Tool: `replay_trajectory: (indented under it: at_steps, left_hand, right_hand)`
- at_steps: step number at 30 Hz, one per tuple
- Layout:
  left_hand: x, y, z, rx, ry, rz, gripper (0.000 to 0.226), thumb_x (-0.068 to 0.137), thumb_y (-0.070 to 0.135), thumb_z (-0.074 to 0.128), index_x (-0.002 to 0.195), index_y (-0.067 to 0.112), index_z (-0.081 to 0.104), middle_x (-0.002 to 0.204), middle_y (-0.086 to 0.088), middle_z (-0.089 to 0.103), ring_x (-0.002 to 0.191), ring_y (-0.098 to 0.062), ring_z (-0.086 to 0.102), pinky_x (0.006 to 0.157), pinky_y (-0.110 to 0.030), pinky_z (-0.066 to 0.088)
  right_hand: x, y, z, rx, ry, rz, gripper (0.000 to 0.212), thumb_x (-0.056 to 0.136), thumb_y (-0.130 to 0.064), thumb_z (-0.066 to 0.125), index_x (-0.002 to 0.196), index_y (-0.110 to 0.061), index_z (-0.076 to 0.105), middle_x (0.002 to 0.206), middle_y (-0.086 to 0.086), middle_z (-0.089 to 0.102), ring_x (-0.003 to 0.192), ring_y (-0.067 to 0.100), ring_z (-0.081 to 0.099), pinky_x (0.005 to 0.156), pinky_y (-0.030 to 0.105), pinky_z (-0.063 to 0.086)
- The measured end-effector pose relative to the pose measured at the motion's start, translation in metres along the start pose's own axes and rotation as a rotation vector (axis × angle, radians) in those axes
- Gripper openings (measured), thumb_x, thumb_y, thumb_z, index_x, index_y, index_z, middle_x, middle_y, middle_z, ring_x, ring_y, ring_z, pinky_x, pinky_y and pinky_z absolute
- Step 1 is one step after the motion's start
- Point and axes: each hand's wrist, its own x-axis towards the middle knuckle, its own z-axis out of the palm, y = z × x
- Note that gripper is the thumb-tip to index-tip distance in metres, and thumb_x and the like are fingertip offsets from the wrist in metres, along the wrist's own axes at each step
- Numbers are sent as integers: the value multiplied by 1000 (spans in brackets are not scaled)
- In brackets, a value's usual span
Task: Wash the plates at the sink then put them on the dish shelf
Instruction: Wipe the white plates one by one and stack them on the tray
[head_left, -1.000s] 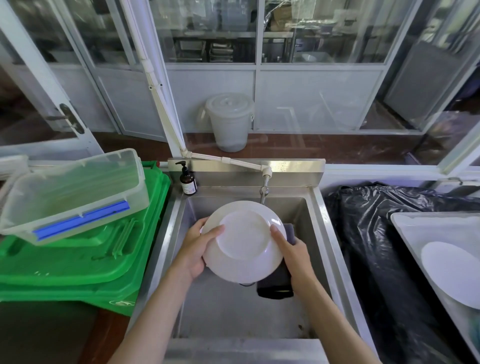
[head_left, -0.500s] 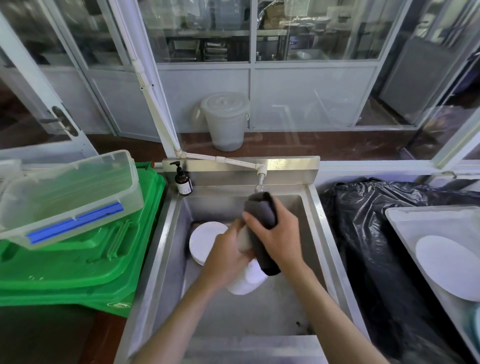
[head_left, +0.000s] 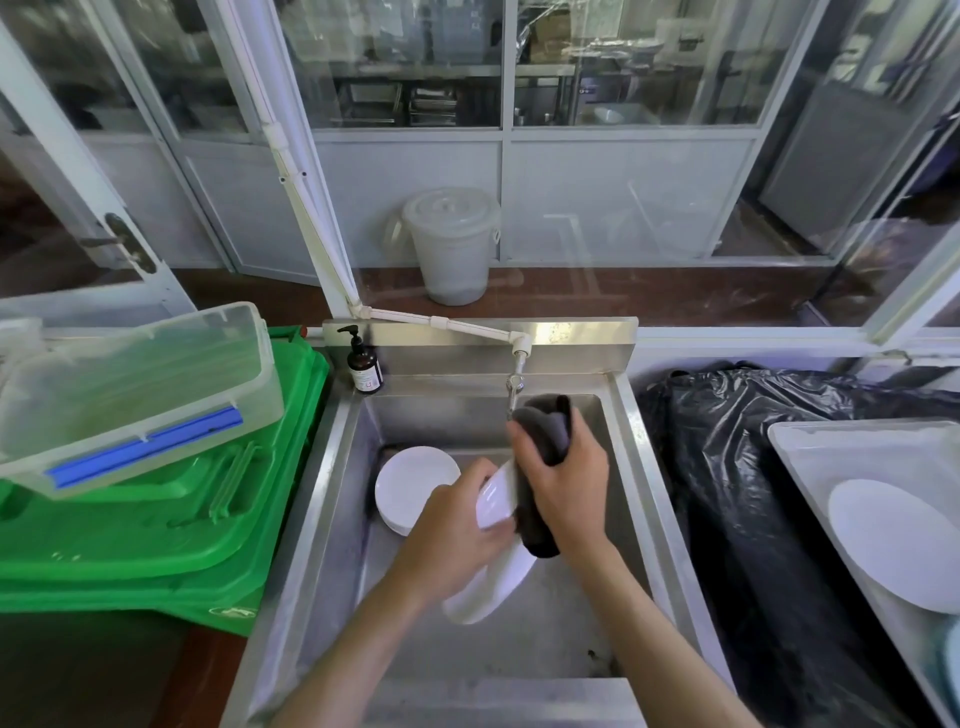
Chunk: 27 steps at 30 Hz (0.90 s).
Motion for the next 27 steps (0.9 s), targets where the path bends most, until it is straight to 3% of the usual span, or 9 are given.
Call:
replay_trajectory:
  at_steps: [2,5,9,13,15,19,23,25,27]
  left_hand:
    - [-2,-1,-4,-26,26,12,28,88,28,77,93,33,50,72,21,58,62,-9,46,57,-19,36]
    - [-1,2,-8,-82,52,13,28,87,27,78,97,35,53,79,21,61,70,-6,49,60,-18,37]
    - [11,-1,-6,-120,-18,-5,32,87,23,77,98,30,48,79,14,57,68,-10,49,61,-23,36]
    - [18,0,4,-25,-73,21,37,86,33,78,90,31,42,64,14,50,57,-11,39,54,-28,27]
    - [15,-1,7,-65,-35,55,35,87,27,79,90,28,44,65,15,50,58,-10,39,55,-26,28]
    - [15,-3,0,-256,122,3,35,84,13,83,94,20,50,76,17,55,68,-4,49,61,-16,38]
    - [31,-5,-8,-139,-56,-24,32,84,24,83,96,26,54,86,15,64,79,-7,59,68,-23,45]
    - [34,-7,-7,-61,-138,-22,32,84,25,82,92,29,51,79,24,61,72,-1,55,62,-21,40]
    - [35,-11,-5,-74,-164,-18,33,84,21,80,90,27,49,75,26,58,68,0,50,61,-20,37]
  right_hand:
    - [9,17,-8,94,94,228,20,91,-44,75,104,-31,68,94,-14,73,92,2,68,87,34,56]
    - [19,35,-14,268,29,496,25,96,-50,66,108,-28,68,101,-5,74,103,16,70,82,32,52]
    - [20,28,-15,234,-11,291,11,97,-39,70,107,-35,67,105,-12,73,107,8,68,86,24,50]
    - [11,10,-11,168,-145,16,19,93,-20,77,110,-24,72,101,-18,75,99,2,70,87,17,53]
    - [12,15,-12,185,-65,31,17,95,-23,75,112,-25,71,103,-16,75,103,3,70,87,19,52]
    - [28,40,-19,178,-5,345,26,97,-47,66,116,-31,68,109,-13,72,111,12,67,90,28,49]
    - [23,31,-19,117,-105,183,14,96,-38,72,109,-32,70,101,-18,74,100,-2,68,88,20,51]
    - [19,26,-13,88,-179,84,12,94,-31,76,105,-29,70,99,-23,74,97,-4,68,84,13,49]
    - [16,28,-8,120,-172,102,13,94,-30,76,106,-28,71,99,-21,74,97,-2,68,84,13,50]
